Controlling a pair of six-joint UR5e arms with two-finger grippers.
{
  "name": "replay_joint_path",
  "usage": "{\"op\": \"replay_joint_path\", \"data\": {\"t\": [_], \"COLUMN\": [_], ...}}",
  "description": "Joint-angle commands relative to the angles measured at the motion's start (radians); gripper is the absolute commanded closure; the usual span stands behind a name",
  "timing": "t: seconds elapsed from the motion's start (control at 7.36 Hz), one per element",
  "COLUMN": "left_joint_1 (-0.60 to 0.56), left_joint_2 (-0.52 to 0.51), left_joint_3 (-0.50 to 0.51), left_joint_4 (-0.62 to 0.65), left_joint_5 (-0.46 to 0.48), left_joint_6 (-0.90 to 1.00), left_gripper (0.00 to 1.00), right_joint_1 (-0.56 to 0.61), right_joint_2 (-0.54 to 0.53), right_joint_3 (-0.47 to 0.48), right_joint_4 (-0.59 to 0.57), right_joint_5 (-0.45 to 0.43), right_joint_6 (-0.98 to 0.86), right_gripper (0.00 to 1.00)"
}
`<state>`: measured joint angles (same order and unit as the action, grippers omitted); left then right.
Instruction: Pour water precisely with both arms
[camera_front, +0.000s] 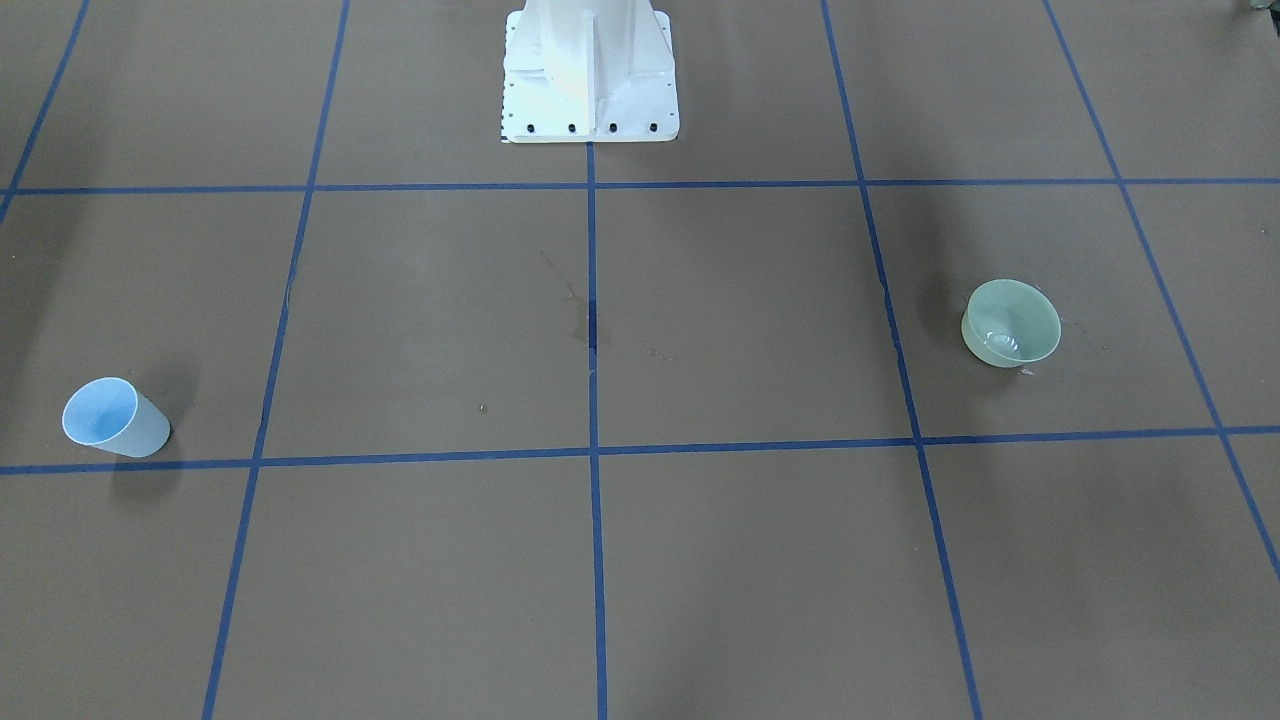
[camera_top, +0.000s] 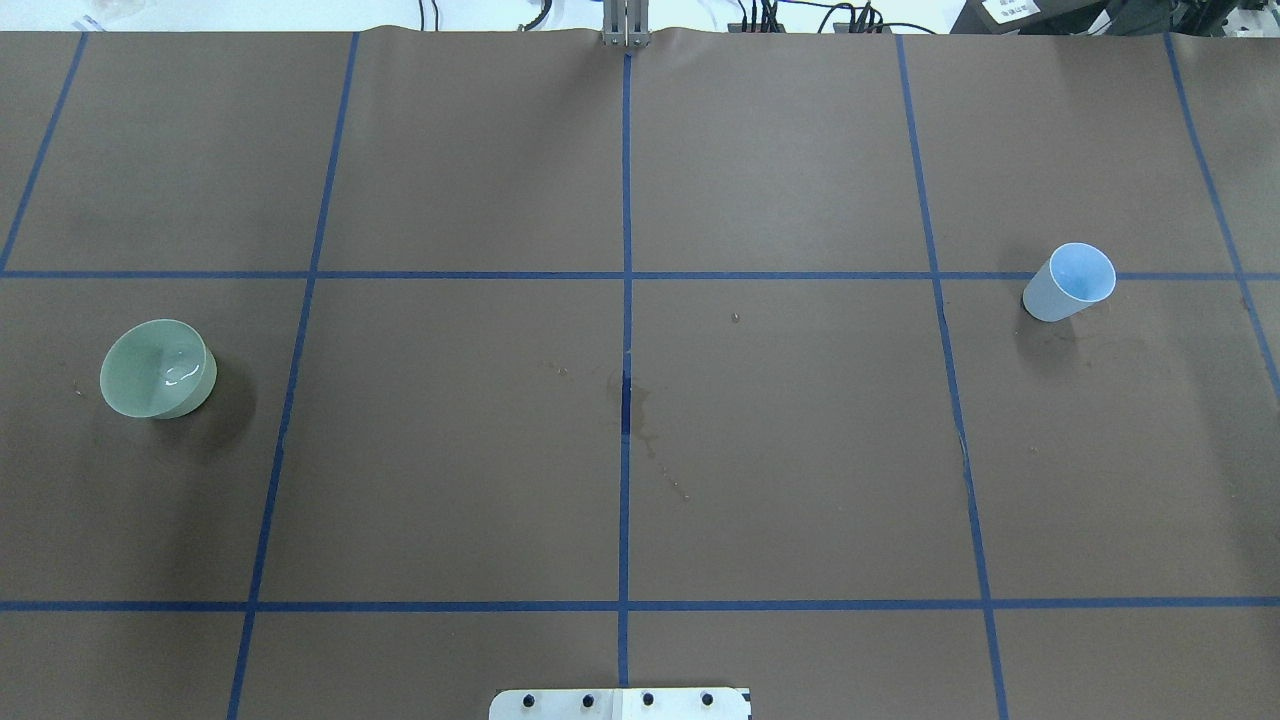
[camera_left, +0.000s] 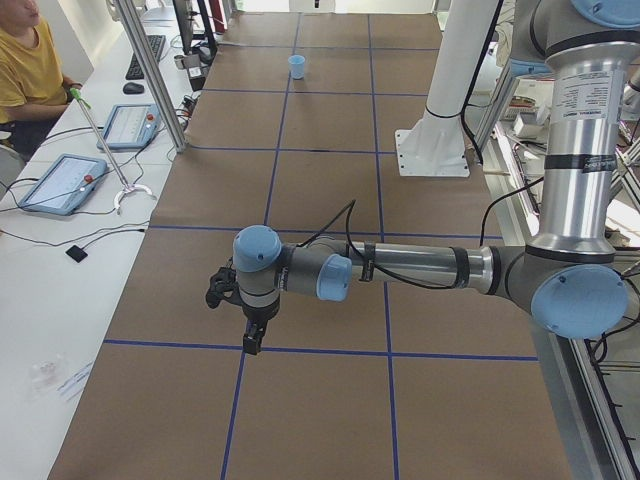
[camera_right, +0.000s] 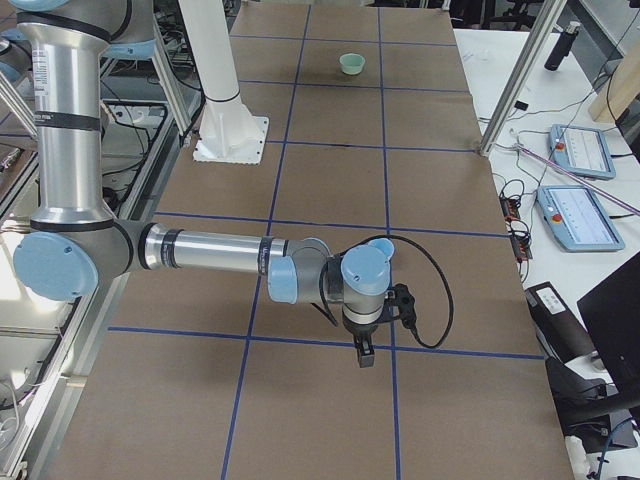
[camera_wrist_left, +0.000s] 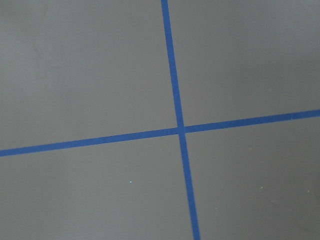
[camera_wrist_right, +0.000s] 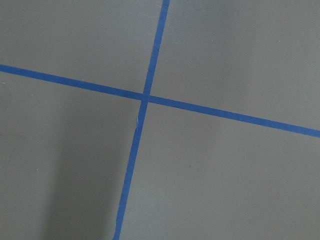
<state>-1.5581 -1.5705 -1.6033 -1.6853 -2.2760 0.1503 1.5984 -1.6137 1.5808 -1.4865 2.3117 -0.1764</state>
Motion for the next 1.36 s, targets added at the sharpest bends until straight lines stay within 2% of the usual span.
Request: {"op": "replay_joint_path", "data": {"t": [0.0,0.14,1.22], "left_joint_1": [-0.049,-0.049,-0.046], "left_joint_2": [0.036,0.090,0.110], "left_joint_3": [0.002,0.005,0.008], "left_joint_4": [0.029,0.016,0.015], "left_joint_5": [-0.010,-0.013,-0.010], "left_joint_6": [0.119,0.115,0.107], "left_gripper": [0.00,0.00,0.00], "right_joint_1": [0.000,-0.002,-0.060], "right_joint_2": [0.000,0.000,0.002], "right_joint_3": [0.001,0.002,0.019], "right_joint_4": [0.000,-0.001,0.002], "right_joint_5": [0.002,0.002,0.006], "right_joint_6": [0.002,0.003,0.056], "right_gripper": [0.00,0.00,0.00]}}
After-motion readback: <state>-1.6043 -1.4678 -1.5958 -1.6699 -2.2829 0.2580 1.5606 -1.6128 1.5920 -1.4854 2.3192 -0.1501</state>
